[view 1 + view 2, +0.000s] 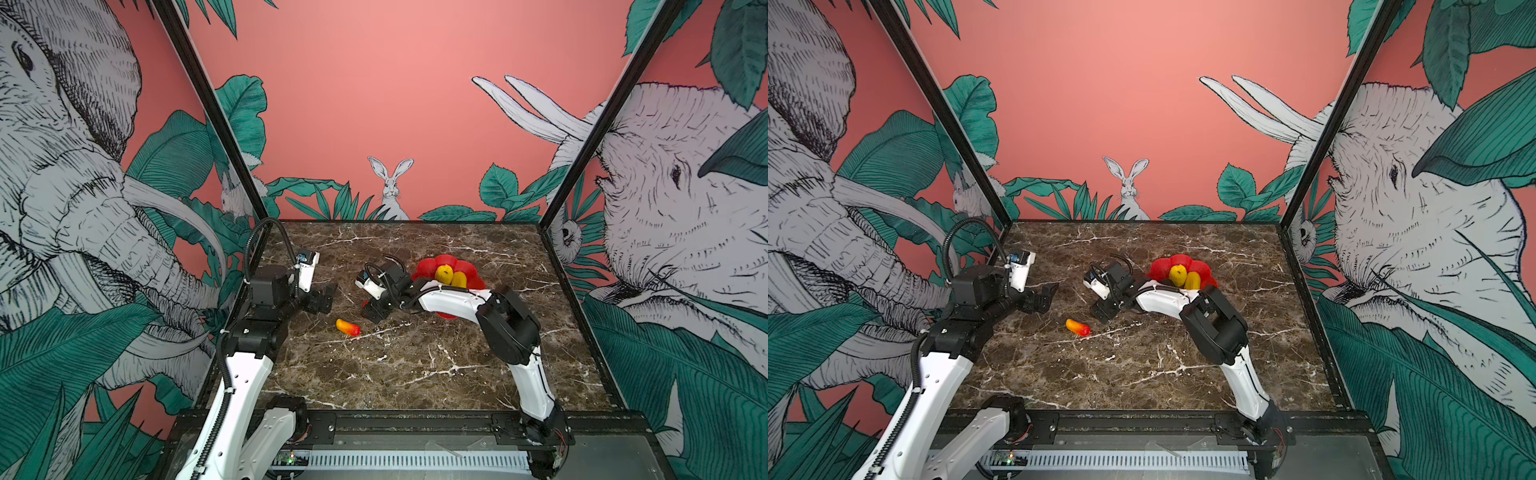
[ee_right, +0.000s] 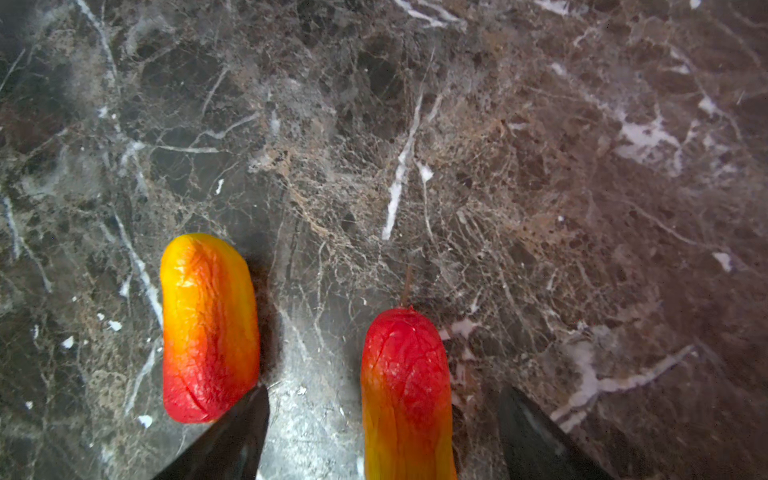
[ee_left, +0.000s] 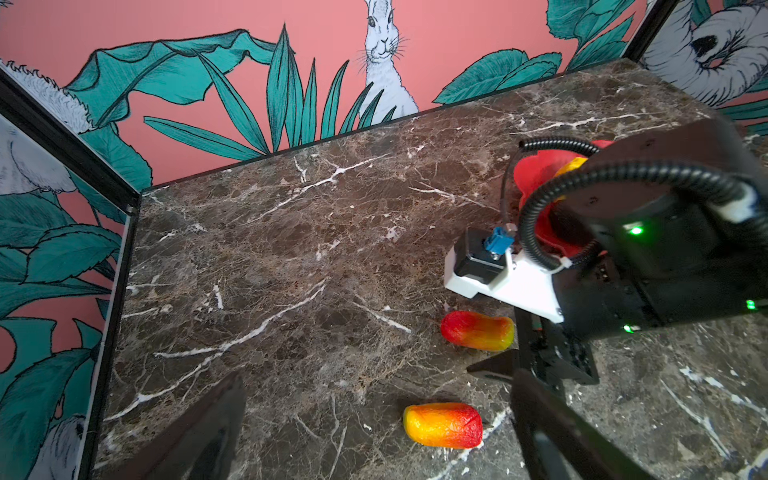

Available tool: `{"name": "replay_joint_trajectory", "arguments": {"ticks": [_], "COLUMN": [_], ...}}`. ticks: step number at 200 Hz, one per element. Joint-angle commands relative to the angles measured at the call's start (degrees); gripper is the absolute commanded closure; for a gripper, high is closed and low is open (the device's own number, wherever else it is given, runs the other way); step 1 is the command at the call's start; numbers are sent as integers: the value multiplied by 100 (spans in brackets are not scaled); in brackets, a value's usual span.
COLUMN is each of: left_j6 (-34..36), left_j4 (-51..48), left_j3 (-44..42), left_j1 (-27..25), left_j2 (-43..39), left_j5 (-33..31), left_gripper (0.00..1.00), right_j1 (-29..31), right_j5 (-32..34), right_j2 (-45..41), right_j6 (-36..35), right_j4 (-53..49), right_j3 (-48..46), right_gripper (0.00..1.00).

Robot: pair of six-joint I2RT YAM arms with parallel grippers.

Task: Place and organize the fake fruits in the fruit bowl
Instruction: 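Grasp the red-yellow mango and lift it into the bowl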

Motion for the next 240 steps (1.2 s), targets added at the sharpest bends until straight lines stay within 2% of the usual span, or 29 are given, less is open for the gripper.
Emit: {"name": "replay_joint_trajectory", "arguments": {"ticks": [1, 15, 59, 116, 157, 210, 240], "left_j6": [109, 109, 109, 109, 109, 105, 98], "left_j4": [17, 15, -11, 2, -2, 8, 16], "left_j3": [-56, -65, -50, -55, -56, -62, -56], "left_j1": [0, 0, -1, -2, -1, 3, 2], "left_j2": [-173, -185, -159, -171, -176, -168, -150], "left_j5": [217, 205, 204, 186, 181, 176, 186], "left_gripper": [0, 0, 0, 0, 0, 0, 0], "right_j1": [-13, -14, -18, -110, -361, -1107, -1408], "right_j5": [135, 173, 303, 350, 226, 523, 793], "right_j2": [117, 155, 129, -466, -1204, -2378, -2733], "right_j6": [84, 108, 130, 36, 134, 231, 249], "right_j4": [-27, -27, -27, -37, 109, 114, 49], "right_j3": [74, 65, 39, -219, -665, -1795, -2279], "right_gripper": [20, 24, 50, 76, 84, 86, 86]}}
